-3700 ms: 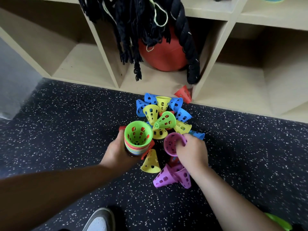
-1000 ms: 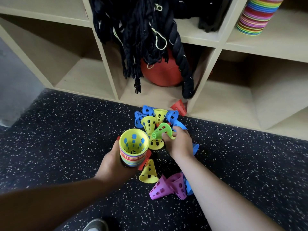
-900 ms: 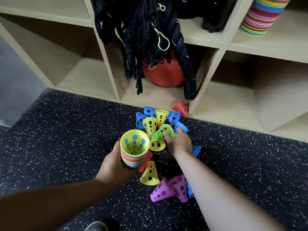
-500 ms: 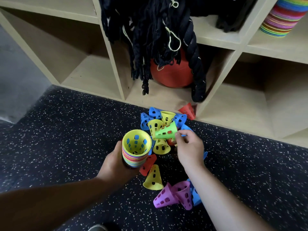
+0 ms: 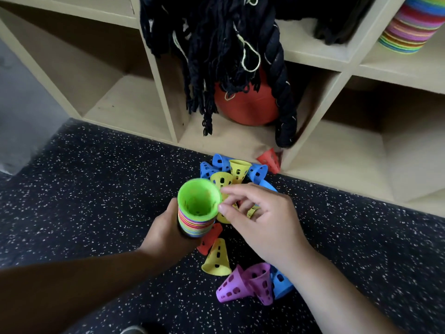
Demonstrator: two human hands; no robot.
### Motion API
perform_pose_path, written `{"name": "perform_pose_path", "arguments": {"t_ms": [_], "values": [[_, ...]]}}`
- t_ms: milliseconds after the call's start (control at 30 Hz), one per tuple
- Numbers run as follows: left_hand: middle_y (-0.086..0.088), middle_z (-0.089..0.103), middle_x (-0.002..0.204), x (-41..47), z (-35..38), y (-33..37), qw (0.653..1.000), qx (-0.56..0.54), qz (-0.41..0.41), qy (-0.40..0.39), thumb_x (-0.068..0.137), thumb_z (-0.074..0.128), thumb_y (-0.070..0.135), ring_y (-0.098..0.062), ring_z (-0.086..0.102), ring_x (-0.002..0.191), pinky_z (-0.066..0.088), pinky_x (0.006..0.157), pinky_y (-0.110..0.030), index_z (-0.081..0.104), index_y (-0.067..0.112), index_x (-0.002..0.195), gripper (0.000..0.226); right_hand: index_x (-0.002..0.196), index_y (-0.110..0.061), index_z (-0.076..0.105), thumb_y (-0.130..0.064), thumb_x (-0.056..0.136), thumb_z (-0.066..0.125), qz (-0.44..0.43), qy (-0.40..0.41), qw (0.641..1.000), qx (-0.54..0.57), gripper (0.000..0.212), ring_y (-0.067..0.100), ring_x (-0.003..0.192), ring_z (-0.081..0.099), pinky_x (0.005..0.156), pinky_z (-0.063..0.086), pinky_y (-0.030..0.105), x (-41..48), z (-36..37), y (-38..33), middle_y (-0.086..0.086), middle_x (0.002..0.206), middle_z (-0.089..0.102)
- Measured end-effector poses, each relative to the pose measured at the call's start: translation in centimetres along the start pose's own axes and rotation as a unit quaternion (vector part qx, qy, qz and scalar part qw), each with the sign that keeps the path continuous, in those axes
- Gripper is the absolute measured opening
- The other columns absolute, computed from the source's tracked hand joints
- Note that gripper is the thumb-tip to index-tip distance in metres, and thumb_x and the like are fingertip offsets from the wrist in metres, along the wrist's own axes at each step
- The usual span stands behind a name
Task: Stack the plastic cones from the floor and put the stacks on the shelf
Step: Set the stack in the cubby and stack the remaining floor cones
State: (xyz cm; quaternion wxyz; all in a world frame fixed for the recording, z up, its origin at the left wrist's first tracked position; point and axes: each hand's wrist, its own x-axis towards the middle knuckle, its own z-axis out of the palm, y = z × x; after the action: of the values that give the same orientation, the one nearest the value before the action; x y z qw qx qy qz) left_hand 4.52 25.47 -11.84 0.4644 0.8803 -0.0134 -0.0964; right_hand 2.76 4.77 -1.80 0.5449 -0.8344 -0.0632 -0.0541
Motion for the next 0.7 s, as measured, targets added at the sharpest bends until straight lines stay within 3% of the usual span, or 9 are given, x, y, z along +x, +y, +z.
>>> {"name": "perform_pose_path", "arguments": {"t_ms": [100,167,200,300,400,467,567,633,700], "values": [[0.029,0.068,0.091,0.1,0.1,0.1,1.000,0.003,0.000,0.002,0.056,0.095,0.036,0.007,0.066,0.082,0.049,0.065,-0.008,0.051,0.037,0.110,0.069,0.105,-0.028,0.075,-0.020,0.086,0.072,0.107,0.091,0.989,0.045,0.020,0.013,0.065,0.061,0.057,0.047,0.017,-0.7,-0.6,2.1,-0.008,0.080,0.073],[0.027,0.069,0.092,0.1,0.2,0.0,1.000,0.001,-0.003,0.001,0.057,0.094,0.036,0.007,0.067,0.083,0.051,0.067,-0.013,0.051,0.038,0.110,0.069,0.097,-0.029,0.074,-0.022,0.088,0.068,0.221,0.169,0.961,-0.003,0.013,0.015,0.069,0.065,0.066,0.055,0.029,-1.0,-0.9,5.2,-0.005,0.079,0.073],[0.025,0.070,0.092,0.1,0.2,0.0,1.000,0.001,-0.006,0.001,0.057,0.094,0.037,0.006,0.067,0.083,0.052,0.068,-0.016,0.051,0.038,0.111,0.069,0.097,-0.027,0.073,-0.022,0.088,0.067,0.283,0.177,0.942,-0.027,0.012,0.014,0.068,0.067,0.069,0.057,0.033,-1.1,-0.9,6.7,-0.006,0.080,0.073],[0.018,0.071,0.091,0.2,0.3,0.1,1.000,0.020,-0.010,-0.005,0.058,0.093,0.037,0.006,0.066,0.082,0.050,0.066,-0.014,0.050,0.034,0.113,0.070,0.098,-0.022,0.070,-0.028,0.087,0.066,0.412,0.135,0.901,-0.017,0.013,0.015,0.055,0.063,0.055,0.054,0.036,-2.1,0.4,10.5,-0.003,0.070,0.073],[0.019,0.070,0.092,0.1,0.3,0.4,1.000,0.019,-0.006,-0.011,0.056,0.092,0.043,0.008,0.064,0.083,0.046,0.063,-0.006,0.049,0.036,0.113,0.072,0.085,-0.024,0.067,-0.034,0.084,0.068,0.430,0.131,0.892,-0.043,0.011,0.020,0.059,0.069,0.065,0.060,0.042,-2.8,2.3,12.8,-0.002,0.067,0.074],[0.020,0.070,0.093,0.0,0.3,0.7,1.000,0.009,-0.003,-0.016,0.052,0.088,0.054,0.007,0.065,0.084,0.050,0.068,-0.010,0.048,0.039,0.113,0.074,0.087,-0.024,0.059,-0.036,0.082,0.068,0.435,0.188,0.879,-0.059,0.016,0.028,0.064,0.071,0.066,0.061,0.046,-2.8,3.0,13.9,0.002,0.075,0.074],[0.018,0.071,0.093,-0.1,0.4,0.6,1.000,0.010,0.003,-0.012,0.054,0.089,0.051,0.005,0.067,0.083,0.056,0.072,-0.020,0.048,0.036,0.113,0.073,0.102,-0.019,0.047,-0.033,0.085,0.070,0.451,0.256,0.854,-0.028,0.031,0.031,0.059,0.070,0.054,0.059,0.041,-2.5,2.8,14.7,0.010,0.083,0.071],[0.017,0.071,0.094,-0.1,0.4,0.5,1.000,0.016,0.004,-0.012,0.056,0.092,0.045,0.004,0.067,0.084,0.057,0.072,-0.023,0.048,0.037,0.111,0.070,0.106,-0.021,0.047,-0.029,0.090,0.068,0.461,0.245,0.853,0.029,0.027,0.023,0.044,0.065,0.039,0.050,0.027,-2.4,2.7,14.5,0.010,0.080,0.070],[0.017,0.071,0.093,0.0,0.4,0.5,1.000,0.021,0.001,-0.012,0.056,0.092,0.046,0.003,0.067,0.083,0.056,0.072,-0.023,0.049,0.038,0.111,0.070,0.106,-0.019,0.055,-0.024,0.094,0.064,0.451,0.225,0.862,0.048,0.016,0.017,0.038,0.060,0.036,0.045,0.023,-2.3,2.9,14.8,0.009,0.076,0.071]]}}
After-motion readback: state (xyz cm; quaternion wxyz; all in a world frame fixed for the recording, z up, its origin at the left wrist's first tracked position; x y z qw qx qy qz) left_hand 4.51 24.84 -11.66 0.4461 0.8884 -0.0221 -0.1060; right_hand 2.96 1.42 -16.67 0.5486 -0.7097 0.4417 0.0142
